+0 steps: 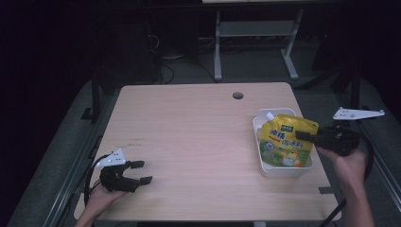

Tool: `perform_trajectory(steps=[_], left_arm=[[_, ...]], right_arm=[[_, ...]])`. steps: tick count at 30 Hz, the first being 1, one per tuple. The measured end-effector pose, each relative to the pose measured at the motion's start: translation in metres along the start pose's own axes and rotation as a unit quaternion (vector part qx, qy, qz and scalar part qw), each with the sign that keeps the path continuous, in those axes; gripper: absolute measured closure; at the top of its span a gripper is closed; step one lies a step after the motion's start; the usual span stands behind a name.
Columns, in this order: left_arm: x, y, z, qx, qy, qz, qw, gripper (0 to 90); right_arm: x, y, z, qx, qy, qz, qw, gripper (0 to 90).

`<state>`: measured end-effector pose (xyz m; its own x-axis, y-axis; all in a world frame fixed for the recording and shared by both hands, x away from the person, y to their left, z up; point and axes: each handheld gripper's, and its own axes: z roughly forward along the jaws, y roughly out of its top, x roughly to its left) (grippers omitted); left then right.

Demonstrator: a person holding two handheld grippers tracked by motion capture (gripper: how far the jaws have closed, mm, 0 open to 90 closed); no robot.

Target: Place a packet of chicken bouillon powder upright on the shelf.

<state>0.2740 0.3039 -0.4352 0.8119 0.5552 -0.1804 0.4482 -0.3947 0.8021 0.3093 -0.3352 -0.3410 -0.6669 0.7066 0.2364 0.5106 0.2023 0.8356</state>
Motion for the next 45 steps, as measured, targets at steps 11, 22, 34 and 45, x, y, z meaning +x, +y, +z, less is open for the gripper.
perform_trajectory(steps=[11, 22, 34, 45], left_arm=[[0.000, 0.000, 0.000, 0.001, -0.001, 0.000, 1.0000, 24.5], [-0.001, 0.000, 0.000, 0.000, -0.002, 0.000, 1.0000, 24.3], [-0.001, 0.001, -0.002, -0.003, -0.003, -0.002, 1.0000, 24.1], [-0.001, 0.000, -0.002, -0.002, -0.003, -0.002, 1.0000, 23.8]], right_arm=[[0.004, 0.010, -0.010, -0.015, -0.023, -0.002, 0.9996, 56.7], [0.012, 0.025, -0.020, -0.023, -0.033, -0.015, 0.9991, 54.2], [0.022, 0.043, -0.025, -0.031, -0.044, -0.033, 0.9980, 54.1], [0.037, 0.054, -0.016, -0.020, -0.031, -0.057, 0.9977, 54.2]])
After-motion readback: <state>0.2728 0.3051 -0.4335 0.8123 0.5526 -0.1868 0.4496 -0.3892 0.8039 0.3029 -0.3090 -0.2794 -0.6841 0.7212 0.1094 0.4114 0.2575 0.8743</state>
